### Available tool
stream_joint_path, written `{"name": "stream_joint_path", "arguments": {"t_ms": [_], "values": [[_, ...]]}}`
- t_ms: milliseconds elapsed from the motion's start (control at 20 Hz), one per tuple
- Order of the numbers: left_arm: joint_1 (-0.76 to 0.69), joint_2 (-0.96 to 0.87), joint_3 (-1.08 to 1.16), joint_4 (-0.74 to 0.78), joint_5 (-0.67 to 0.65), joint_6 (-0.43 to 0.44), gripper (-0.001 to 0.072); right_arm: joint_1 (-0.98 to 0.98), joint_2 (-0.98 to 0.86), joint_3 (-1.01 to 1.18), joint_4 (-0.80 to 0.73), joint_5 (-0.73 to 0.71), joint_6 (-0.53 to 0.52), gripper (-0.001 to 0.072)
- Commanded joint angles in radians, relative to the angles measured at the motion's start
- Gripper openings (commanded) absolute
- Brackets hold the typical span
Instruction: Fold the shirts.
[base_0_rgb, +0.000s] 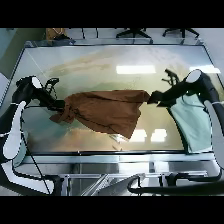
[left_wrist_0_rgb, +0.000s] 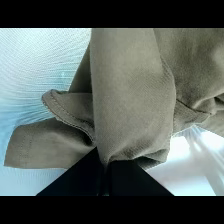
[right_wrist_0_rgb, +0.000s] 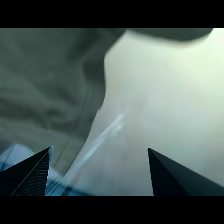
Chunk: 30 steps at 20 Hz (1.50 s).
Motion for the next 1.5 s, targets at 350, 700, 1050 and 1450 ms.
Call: {"name": "stream_joint_path", "arguments": {"t_ms": [350, 700, 1050, 1450], "values": [[0.0, -0.002, 0.004, 0.0, -0.005, 0.0, 0.0012, 0.243, -0.003, -0.481, 0.213, -0.35, -0.029, 0.065], [0.002, -0.002, 0.005, 0.0, -0.006, -0.001, 0.0012, 0.276, -0.046, -0.462, 0.499, -0.363, -0.272, 0.0078], [0.07, 0.259, 0.005, -0.002, 0.027, -0.037, 0.0012, 0.029, 0.206, -0.124, 0.492, -0.132, -0.244, 0.0019], [0.202, 0.746, 0.182, -0.182, 0.12, -0.069, 0.0012, -0.129, 0.303, 0.459, 0.5, -0.037, -0.245, 0.0018]]}}
